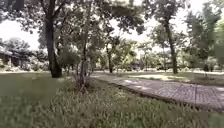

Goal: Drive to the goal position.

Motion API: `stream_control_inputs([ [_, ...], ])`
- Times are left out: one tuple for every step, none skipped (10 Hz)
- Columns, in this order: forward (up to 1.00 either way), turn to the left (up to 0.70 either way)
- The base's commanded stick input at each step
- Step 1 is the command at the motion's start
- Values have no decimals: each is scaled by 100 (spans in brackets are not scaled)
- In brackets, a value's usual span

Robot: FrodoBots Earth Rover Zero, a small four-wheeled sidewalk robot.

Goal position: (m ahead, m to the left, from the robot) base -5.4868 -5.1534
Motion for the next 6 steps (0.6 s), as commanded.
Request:
stream_control_inputs([
  [100,-27],
  [100,-27],
  [100,-27],
  [100,-27],
  [100,-27],
  [100,-27],
])
